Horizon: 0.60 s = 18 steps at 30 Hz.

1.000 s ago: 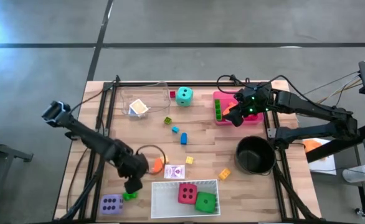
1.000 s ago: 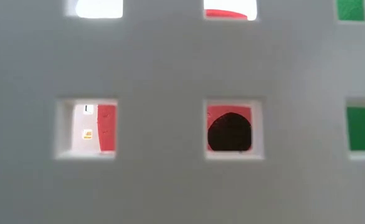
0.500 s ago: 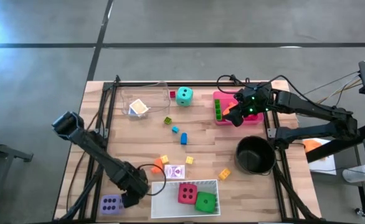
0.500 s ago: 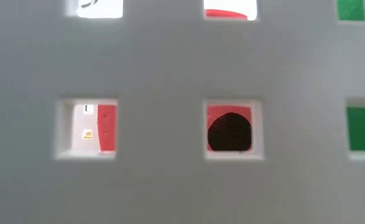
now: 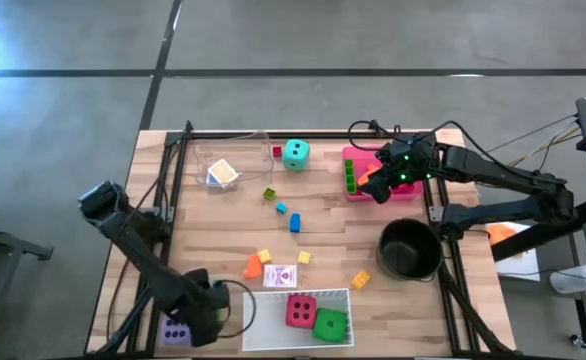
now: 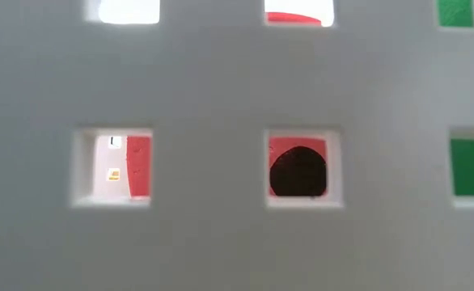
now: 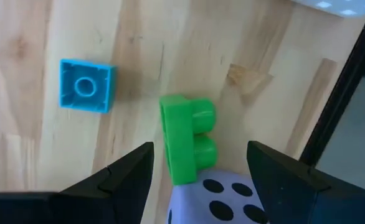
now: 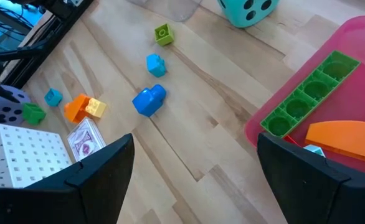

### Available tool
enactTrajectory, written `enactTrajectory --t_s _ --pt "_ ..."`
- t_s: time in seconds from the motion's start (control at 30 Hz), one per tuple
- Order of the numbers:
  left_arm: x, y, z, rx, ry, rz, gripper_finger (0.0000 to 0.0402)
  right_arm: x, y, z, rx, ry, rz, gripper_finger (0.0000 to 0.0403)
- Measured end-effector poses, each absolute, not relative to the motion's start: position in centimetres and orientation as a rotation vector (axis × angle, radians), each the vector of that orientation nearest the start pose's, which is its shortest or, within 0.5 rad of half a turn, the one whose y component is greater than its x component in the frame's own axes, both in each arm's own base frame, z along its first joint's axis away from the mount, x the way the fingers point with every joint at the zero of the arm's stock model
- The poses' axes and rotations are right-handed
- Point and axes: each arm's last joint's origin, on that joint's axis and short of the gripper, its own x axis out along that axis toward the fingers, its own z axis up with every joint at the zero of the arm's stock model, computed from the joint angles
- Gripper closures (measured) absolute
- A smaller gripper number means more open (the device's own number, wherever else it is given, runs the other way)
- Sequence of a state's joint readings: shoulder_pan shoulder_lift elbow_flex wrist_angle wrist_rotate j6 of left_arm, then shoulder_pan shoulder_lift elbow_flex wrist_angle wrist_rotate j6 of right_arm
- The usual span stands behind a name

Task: Pick & Place Toys
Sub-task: Put the green game piece into the red bin

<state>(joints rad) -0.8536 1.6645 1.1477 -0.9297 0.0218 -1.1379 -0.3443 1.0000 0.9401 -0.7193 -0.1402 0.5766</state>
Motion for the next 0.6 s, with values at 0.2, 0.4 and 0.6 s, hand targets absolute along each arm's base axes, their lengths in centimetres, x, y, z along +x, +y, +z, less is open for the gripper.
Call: enactTrajectory --t_s 0.2,0.4,0.6 --pt "17.7 -23.9 19.9 -0.283 1.421 0.168 0.0143 18.4 -6.2 30.3 0.733 0.686 -0.410 0.0072" --pt "17.0 -23.5 18.3 -0.274 1.439 0.193 0.0143 18.4 -6.2 30.3 0.759 0.682 -0.420 0.0072" --pt "16.7 -23.2 16.9 -0.256 1.433 0.143 0.0143 18.4 -6.2 30.3 0.804 0.674 -0.438 0.0072"
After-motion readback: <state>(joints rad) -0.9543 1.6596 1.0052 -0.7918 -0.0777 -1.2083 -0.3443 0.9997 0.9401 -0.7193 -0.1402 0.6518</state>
